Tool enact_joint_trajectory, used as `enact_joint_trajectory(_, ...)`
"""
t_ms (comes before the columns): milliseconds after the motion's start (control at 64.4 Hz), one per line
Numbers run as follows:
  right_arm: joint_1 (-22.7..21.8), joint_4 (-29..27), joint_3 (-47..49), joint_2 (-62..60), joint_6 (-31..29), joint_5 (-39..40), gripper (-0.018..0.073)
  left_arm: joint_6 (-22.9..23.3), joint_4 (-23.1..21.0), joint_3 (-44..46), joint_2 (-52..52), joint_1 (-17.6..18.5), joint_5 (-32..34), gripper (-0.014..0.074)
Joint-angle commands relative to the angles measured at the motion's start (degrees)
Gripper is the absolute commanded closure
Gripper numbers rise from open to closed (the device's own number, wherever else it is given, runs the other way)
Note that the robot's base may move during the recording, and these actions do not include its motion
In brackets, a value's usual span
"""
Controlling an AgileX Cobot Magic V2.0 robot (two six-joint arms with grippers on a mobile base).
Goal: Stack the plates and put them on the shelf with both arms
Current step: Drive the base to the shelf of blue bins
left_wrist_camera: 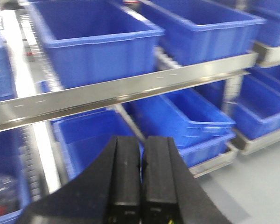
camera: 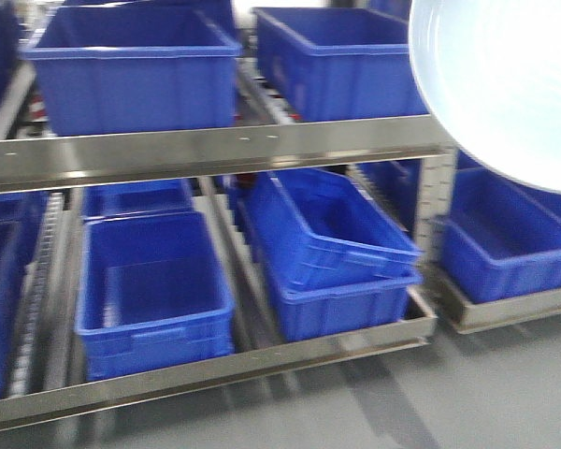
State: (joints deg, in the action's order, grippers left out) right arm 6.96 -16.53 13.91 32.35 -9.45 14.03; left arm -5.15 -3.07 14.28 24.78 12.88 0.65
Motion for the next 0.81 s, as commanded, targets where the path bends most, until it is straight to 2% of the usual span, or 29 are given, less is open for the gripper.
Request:
enact_joint_trajectory(0, -0.29, 0.60, 1.82, -0.17, -0.13, 5.48, 0.0503, 0.52, -0.08, 1.69, 0.21, -0.09, 4.92, 0.0514)
enact_joint_trajectory(792, -0.29, 0.60, 1.82, -0.17, -0.13, 5.48, 0.0503, 0.52, -0.08, 1.69, 0.21, -0.09, 4.92, 0.0514)
